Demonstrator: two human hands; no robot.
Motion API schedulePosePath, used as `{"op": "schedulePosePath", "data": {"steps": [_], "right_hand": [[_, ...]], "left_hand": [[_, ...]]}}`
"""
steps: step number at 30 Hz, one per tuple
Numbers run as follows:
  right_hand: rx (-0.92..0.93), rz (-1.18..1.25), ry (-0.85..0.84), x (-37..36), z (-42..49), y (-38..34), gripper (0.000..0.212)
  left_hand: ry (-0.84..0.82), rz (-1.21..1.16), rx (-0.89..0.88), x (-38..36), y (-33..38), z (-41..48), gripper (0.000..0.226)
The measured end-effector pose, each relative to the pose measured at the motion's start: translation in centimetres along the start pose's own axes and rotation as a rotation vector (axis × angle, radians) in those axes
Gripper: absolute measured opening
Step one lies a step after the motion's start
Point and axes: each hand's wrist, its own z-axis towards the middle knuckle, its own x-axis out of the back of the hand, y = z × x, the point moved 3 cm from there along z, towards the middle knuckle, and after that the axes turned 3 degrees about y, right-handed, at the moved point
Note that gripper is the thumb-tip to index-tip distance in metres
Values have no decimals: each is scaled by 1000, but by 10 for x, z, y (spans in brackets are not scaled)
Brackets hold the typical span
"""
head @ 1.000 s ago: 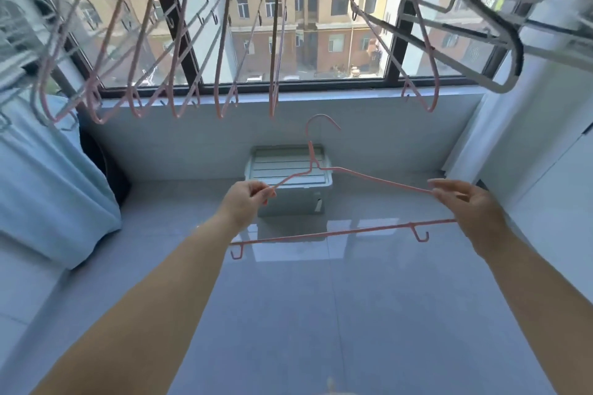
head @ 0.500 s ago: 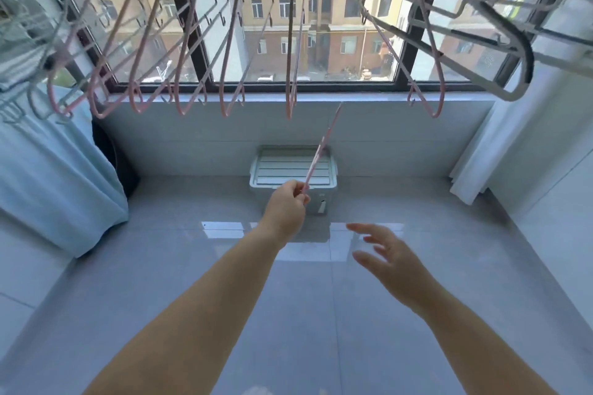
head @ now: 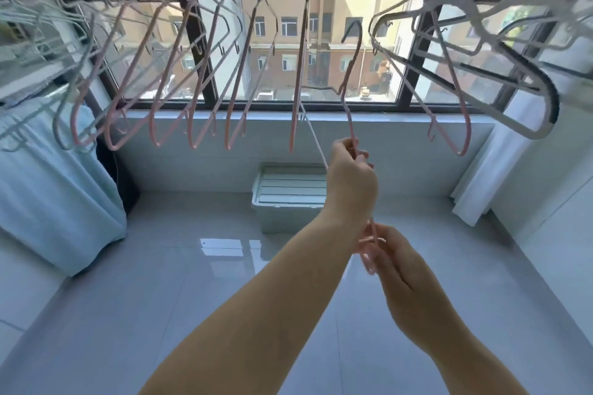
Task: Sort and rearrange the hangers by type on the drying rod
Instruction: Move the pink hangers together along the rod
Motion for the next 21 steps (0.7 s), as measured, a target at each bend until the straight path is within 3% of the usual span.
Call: {"op": "schedulePosePath", "data": {"steps": [5,14,21], "right_hand": [[73,-78,77,18,26,-38,26],[145,-208,228,33,78,-82,17],[169,-273,283,34,117,-83,29]], "left_hand": [[-135,15,-128,-3,47,12,32],[-132,55,-317,2,113,47,21],[-133,114,-276,-7,115,84,22]]}}
